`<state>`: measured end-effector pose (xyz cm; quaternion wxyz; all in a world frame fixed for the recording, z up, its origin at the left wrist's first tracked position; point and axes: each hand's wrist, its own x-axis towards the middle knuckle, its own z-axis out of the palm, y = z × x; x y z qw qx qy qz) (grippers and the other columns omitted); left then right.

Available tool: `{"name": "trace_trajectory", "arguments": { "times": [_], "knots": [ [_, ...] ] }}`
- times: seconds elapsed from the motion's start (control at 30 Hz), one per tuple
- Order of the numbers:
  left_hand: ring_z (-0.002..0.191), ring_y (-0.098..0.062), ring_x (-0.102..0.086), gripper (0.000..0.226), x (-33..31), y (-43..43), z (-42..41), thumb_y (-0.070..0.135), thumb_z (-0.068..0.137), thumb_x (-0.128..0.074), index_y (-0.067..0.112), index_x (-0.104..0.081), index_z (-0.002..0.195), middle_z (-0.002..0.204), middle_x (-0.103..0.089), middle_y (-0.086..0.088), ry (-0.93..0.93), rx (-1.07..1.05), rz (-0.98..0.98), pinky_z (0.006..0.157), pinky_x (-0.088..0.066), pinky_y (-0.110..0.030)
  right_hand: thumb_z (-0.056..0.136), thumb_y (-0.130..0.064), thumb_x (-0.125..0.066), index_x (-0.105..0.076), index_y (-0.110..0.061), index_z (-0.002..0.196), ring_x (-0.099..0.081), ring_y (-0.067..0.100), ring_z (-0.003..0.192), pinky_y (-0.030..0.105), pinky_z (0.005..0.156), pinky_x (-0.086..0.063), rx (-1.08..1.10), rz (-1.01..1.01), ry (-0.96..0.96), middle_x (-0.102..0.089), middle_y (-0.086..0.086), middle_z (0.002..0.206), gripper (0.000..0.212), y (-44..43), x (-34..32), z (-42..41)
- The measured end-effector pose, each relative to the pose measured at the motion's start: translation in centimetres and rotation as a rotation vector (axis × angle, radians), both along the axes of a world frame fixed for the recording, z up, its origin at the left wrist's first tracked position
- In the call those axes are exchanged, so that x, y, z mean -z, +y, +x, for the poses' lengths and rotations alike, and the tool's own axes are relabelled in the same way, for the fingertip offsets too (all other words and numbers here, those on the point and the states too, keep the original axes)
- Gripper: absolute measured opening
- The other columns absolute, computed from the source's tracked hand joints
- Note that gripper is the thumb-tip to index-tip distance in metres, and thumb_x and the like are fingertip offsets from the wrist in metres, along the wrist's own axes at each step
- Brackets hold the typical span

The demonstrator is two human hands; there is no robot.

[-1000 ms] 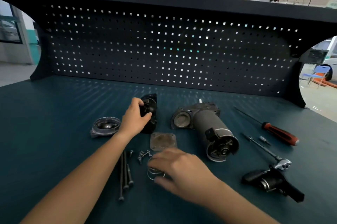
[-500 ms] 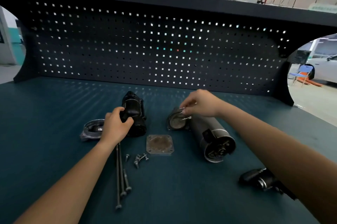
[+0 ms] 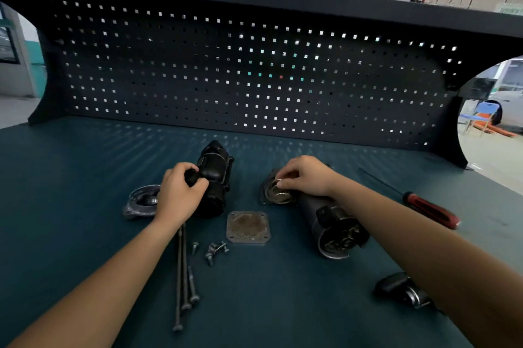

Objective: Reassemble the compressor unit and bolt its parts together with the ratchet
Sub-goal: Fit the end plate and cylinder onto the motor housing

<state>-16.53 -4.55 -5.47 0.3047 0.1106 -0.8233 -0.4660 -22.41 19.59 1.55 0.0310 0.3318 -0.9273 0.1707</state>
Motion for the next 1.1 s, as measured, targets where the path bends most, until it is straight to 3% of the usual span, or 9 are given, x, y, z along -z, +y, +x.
{"name": "trace_trajectory", "arguments": {
  "times": [0.13, 0.4, 0.53, 0.63, 0.7, 0.83, 0.93, 1.0, 1.1],
  "knots": [
    [0.081, -0.02, -0.055, 0.018, -0.5, 0.3, 0.5, 0.015, 0.084, -0.058, 0.024, -0.053, 0.099, 0.104, -0.054, -0.004, 0.03, 0.073, 0.105, 0.06, -0.04, -0.027, 0.089, -0.031, -0.061, -0.07, -0.017, 0.108, -0.05, 0.019, 0.105, 0.033, 0.089, -0.042, 0.01, 0.139, 0.187, -0.056, 0.004, 0.109, 0.026, 0.0, 0.6, 0.0],
    [0.078, -0.017, -0.058, 0.022, -0.9, 0.3, 1.5, 0.012, 0.085, -0.057, 0.033, -0.053, 0.085, 0.092, -0.058, 0.003, 0.054, 0.127, 0.282, 0.065, -0.049, -0.031, 0.085, -0.043, -0.062, -0.066, -0.015, 0.107, -0.052, 0.022, 0.105, 0.028, 0.08, -0.034, 0.112, 0.175, 0.404, -0.056, 0.004, 0.11, 0.036, -0.2, 0.5, -0.4],
    [0.084, -0.022, -0.061, 0.017, -0.4, 0.4, 1.6, 0.013, 0.085, -0.058, 0.029, -0.055, 0.089, 0.094, -0.059, 0.001, 0.018, 0.13, 0.278, 0.073, -0.051, -0.038, 0.082, -0.051, -0.061, -0.061, -0.018, 0.114, -0.051, 0.022, 0.108, 0.032, 0.085, -0.034, 0.188, 0.206, 0.409, -0.055, 0.003, 0.116, 0.046, -0.3, 0.7, -0.4],
    [0.085, -0.023, -0.061, 0.016, -0.3, 0.5, 1.7, 0.012, 0.085, -0.058, 0.025, -0.056, 0.095, 0.097, -0.06, -0.003, -0.003, 0.123, 0.257, 0.074, -0.051, -0.038, 0.087, -0.048, -0.058, -0.057, -0.022, 0.122, -0.053, 0.027, 0.111, 0.033, 0.084, -0.039, 0.191, 0.204, 0.299, -0.057, 0.004, 0.121, 0.045, -0.4, 0.8, -0.4],
    [0.086, -0.023, -0.06, 0.017, -0.3, 0.6, 1.8, 0.013, 0.083, -0.059, 0.023, -0.057, 0.096, 0.1, -0.06, -0.004, -0.005, 0.101, 0.173, 0.074, -0.051, -0.037, 0.088, -0.046, -0.057, -0.058, -0.023, 0.123, -0.053, 0.028, 0.11, 0.033, 0.082, -0.041, 0.205, 0.162, 0.213, -0.061, 0.003, 0.12, 0.042, -0.5, 0.9, -0.4],
    [0.086, -0.016, -0.049, 0.022, -0.7, 0.6, 2.0, 0.018, 0.08, -0.064, 0.02, -0.058, 0.101, 0.102, -0.051, -0.001, 0.001, -0.039, -0.217, 0.076, -0.039, -0.032, 0.088, -0.042, -0.059, -0.057, -0.021, 0.124, -0.054, 0.028, 0.111, 0.036, 0.085, -0.044, 0.216, 0.142, 0.153, -0.062, 0.004, 0.12, 0.041, -0.5, 1.0, -0.4],
    [0.09, -0.025, -0.055, 0.031, -1.3, 0.7, 2.0, 0.024, 0.084, -0.061, 0.014, -0.056, 0.113, 0.112, -0.05, -0.007, -0.067, -0.087, -0.389, 0.08, -0.041, -0.038, 0.086, -0.045, -0.06, -0.055, -0.021, 0.126, -0.054, 0.026, 0.111, 0.035, 0.084, -0.041, 0.228, 0.193, 0.177, -0.061, 0.004, 0.12, 0.047, -0.8, 1.0, -0.5],
    [0.091, -0.032, -0.057, 0.036, -1.7, 0.8, 1.9, 0.03, 0.088, -0.057, 0.012, -0.051, 0.119, 0.119, -0.047, -0.011, -0.135, -0.1, -0.469, 0.074, -0.041, -0.037, 0.083, -0.052, -0.061, -0.055, -0.021, 0.125, -0.054, 0.025, 0.11, 0.036, 0.089, -0.04, 0.239, 0.207, 0.177, -0.062, 0.002, 0.119, 0.053, -0.8, 1.0, -0.4],
    [0.098, -0.034, -0.056, 0.048, -1.9, 1.3, 1.8, 0.037, 0.09, -0.055, 0.01, -0.045, 0.128, 0.126, -0.041, -0.012, -0.166, -0.066, -0.576, 0.072, -0.045, -0.039, 0.08, -0.054, -0.063, -0.054, -0.019, 0.127, -0.051, 0.024, 0.118, 0.037, 0.096, -0.042, 0.234, 0.007, 0.074, -0.058, 0.001, 0.127, 0.059, -0.3, 0.8, -0.2]
  ]
}}
